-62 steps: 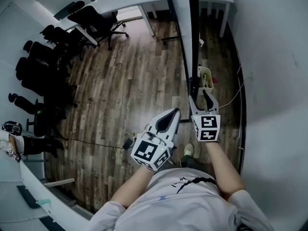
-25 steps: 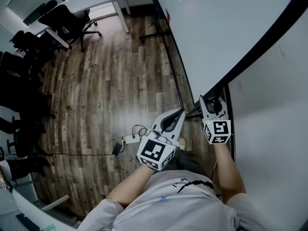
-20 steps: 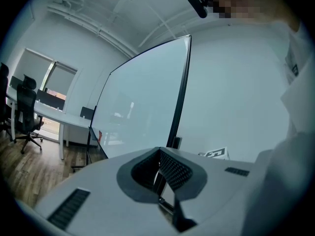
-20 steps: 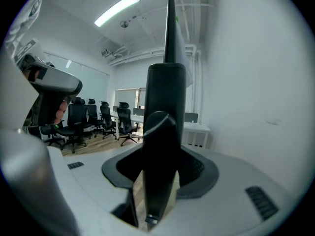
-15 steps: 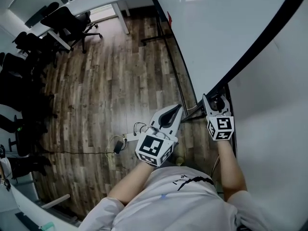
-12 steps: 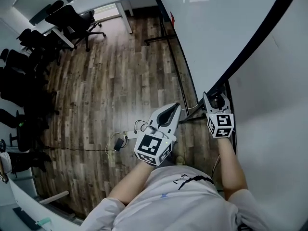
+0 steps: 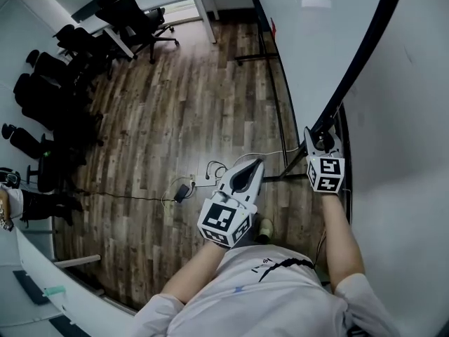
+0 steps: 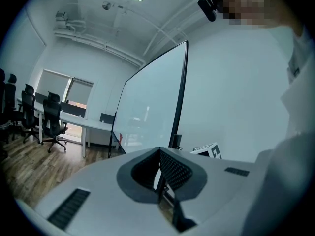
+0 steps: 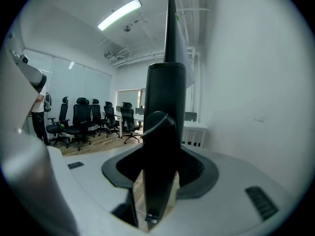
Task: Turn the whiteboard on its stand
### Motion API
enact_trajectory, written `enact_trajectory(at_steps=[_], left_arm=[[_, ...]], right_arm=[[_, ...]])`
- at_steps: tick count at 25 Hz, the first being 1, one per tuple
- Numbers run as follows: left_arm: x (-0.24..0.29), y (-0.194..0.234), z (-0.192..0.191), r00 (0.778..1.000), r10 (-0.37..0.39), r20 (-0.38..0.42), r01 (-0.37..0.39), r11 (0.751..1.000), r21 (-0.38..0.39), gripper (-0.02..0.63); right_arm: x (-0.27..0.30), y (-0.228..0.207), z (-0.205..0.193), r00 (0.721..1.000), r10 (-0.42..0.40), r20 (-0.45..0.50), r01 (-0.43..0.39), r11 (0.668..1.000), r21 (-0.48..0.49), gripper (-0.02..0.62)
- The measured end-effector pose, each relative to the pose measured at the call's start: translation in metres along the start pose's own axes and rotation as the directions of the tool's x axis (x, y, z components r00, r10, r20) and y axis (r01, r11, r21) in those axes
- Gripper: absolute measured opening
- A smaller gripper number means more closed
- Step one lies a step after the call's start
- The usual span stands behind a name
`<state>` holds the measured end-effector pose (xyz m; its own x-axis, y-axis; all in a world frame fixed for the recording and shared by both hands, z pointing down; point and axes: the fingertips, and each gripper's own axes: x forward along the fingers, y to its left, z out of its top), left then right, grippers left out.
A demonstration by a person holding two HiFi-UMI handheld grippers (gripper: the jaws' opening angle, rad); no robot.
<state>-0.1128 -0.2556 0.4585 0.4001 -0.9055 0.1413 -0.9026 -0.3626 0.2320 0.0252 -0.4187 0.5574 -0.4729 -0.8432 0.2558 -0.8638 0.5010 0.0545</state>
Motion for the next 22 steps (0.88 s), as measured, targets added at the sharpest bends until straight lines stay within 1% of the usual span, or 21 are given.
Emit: enact_trajectory(at_steps=[2,7,15,22], left_arm=[[-0.009,-0.011,0.001,1.000,-0.001,0.002,0.001,1.000,0.008,0.012],[-0.015,-0.029,0.004,0.999,-0.038,0.000,0.038,0.999,0.015,0.012],[-0.013,-0.064,-0.010,0.992,-0.124,-0.018,0.124,0.992,0.016,0.012],[-0.040,-0.077,-0.021,0.985,-0.169,-0.033,0.169,0.985,0.014,0.012]], right_arm=[[-0.010,0.001,-0.003,1.000,0.001,-0.002,-0.001,1.000,-0.006,0.193],[-0.025,0.009,-0.002,1.000,-0.001,-0.012,0.001,1.000,-0.006,0.193],[-0.057,0.008,-0.013,1.000,-0.016,-0.008,0.016,1.000,-0.005,0.193],[-0.094,0.011,-0.021,1.000,-0.015,-0.002,0.015,1.000,-0.006,0.193]])
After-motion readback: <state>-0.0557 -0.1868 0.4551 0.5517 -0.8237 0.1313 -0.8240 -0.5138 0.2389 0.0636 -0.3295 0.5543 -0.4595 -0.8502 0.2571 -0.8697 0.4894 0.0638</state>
